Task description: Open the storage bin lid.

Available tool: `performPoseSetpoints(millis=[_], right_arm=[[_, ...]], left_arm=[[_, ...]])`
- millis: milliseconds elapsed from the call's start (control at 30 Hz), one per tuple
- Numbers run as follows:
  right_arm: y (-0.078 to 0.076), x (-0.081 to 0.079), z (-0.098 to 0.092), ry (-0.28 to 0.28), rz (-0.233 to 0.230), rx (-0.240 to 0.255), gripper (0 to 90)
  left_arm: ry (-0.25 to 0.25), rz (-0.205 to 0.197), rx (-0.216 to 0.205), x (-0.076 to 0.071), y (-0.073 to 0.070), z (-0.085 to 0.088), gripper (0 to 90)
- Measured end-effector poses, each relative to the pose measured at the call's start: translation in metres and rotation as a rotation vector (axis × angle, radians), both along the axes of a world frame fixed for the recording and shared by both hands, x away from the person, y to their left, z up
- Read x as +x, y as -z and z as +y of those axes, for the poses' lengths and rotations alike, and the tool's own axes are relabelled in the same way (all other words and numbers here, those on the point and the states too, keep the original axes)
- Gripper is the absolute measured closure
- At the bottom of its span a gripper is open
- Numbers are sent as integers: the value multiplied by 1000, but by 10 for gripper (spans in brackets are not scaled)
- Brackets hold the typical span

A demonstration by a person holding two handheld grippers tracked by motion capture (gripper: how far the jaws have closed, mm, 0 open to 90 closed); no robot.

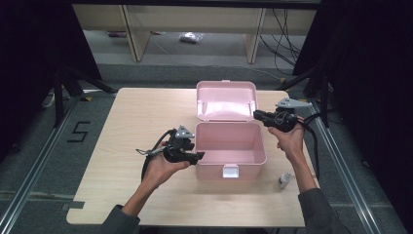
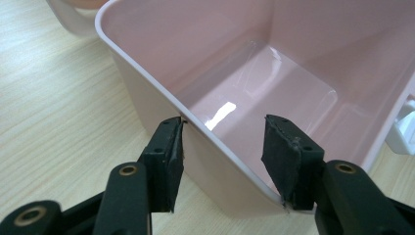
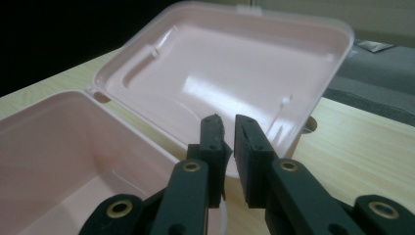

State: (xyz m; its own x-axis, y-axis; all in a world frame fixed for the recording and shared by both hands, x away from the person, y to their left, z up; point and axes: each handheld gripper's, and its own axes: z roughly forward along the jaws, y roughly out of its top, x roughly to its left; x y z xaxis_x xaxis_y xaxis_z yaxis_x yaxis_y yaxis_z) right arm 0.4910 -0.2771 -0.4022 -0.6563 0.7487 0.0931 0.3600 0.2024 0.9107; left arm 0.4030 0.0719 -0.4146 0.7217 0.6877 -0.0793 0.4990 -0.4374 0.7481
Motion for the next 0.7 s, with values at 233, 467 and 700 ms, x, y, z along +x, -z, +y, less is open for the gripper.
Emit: performPoseSetpoints(millis=[233,467,700], right_arm=[[-10,-13,-9,-5,22,-93,734],[-21,-36,-19,22,51,-184,627],[-19,-50,-25,14,97,-209,574]], left_arm=[[9,-3,6,0,0,0,495],[1,-4,7,-1,0,0,494],[8,-4,2,-1,0,0,493]])
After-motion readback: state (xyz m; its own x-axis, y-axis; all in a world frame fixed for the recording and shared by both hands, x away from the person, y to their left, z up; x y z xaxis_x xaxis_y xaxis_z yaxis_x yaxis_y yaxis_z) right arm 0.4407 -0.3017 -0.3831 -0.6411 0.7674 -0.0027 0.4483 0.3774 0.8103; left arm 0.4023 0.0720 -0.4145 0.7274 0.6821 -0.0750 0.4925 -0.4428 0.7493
